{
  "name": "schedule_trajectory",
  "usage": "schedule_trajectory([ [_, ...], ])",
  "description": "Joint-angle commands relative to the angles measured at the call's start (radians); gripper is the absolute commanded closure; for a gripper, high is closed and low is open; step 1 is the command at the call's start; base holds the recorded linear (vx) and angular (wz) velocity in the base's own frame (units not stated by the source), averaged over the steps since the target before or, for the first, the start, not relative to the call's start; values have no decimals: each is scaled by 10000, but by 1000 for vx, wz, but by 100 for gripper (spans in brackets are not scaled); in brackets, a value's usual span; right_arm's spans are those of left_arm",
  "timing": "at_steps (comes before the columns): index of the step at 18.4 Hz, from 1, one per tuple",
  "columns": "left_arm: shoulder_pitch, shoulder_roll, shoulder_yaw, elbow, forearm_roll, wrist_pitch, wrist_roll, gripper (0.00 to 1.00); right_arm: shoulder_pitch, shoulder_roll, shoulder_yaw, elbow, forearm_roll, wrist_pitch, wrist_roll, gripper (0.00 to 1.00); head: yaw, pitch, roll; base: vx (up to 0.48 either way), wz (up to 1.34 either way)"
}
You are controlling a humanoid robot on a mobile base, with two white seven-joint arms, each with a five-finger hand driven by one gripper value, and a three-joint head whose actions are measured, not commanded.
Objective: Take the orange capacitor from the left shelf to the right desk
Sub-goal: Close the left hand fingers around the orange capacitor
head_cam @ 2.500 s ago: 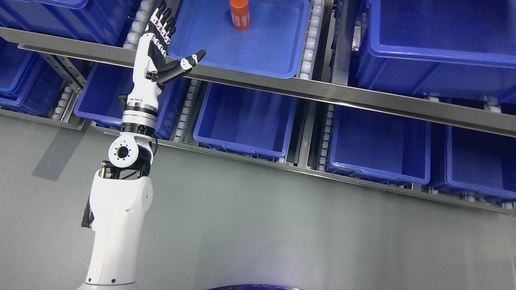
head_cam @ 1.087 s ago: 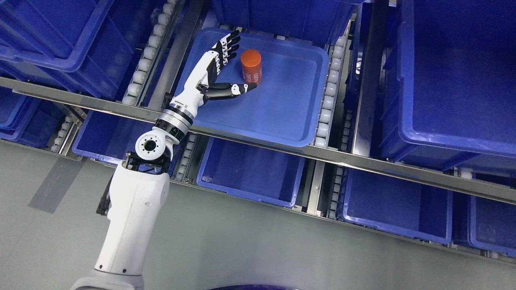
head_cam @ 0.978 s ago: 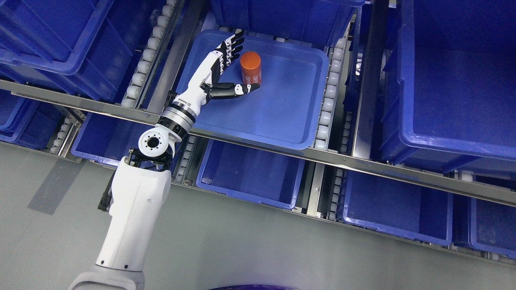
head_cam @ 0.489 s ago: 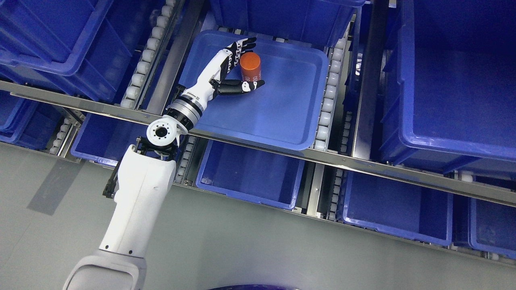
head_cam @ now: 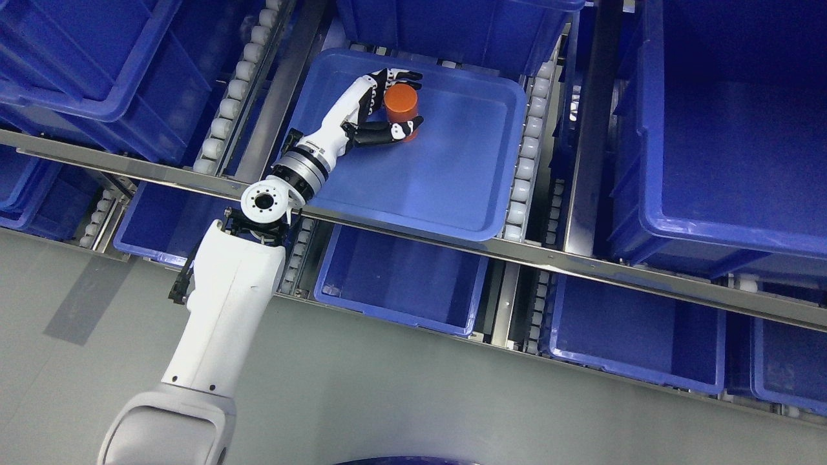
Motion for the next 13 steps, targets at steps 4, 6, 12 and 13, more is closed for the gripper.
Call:
schedule_trajectory([
  [4,-36,174,-36,610,128,-427,-73,83,15,-174,-107,-338,0,56,-6,0,0,0,0,0,0],
  [6,-36,174,-5,595,281,-565,-58,93,15,-174,-107,-338,0,56,-6,0,0,0,0,0,0],
  [12,-36,174,102,366,908,-1438,-58,100,15,-174,-107,-338,0,56,-6,0,0,0,0,0,0],
  [13,-36,174,133,106,1215,-1501,-58,100,15,-174,-107,-338,0,56,-6,0,0,0,0,0,0],
])
